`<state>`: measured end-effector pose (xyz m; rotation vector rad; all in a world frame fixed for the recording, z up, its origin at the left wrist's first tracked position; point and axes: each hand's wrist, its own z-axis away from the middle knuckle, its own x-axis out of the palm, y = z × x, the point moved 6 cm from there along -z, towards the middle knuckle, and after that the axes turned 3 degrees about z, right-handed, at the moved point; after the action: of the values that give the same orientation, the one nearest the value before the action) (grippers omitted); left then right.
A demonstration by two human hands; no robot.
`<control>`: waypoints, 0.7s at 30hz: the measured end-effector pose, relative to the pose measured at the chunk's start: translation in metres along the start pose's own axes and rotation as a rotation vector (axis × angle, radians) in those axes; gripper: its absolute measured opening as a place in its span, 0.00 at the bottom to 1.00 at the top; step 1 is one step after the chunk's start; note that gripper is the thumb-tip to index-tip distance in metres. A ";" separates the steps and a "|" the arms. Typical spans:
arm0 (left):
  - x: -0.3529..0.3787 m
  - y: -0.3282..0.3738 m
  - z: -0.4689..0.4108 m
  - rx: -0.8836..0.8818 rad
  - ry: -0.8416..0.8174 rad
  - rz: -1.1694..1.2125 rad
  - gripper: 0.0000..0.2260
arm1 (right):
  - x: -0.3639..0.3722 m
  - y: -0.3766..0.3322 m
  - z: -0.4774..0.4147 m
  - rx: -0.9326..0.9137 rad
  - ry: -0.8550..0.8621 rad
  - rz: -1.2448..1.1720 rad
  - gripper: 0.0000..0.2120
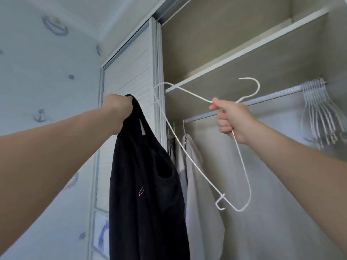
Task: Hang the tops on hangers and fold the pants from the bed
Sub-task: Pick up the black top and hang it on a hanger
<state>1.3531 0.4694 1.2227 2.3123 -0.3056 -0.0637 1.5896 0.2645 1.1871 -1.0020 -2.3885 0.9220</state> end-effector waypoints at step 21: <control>-0.370 0.171 0.201 -0.068 0.656 -0.771 0.12 | 0.266 -0.101 0.204 -0.086 -0.708 -0.621 0.13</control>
<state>0.9317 0.3017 1.1899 2.1128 0.8984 0.2917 1.2478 0.3211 1.1386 0.1313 -3.0352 1.0311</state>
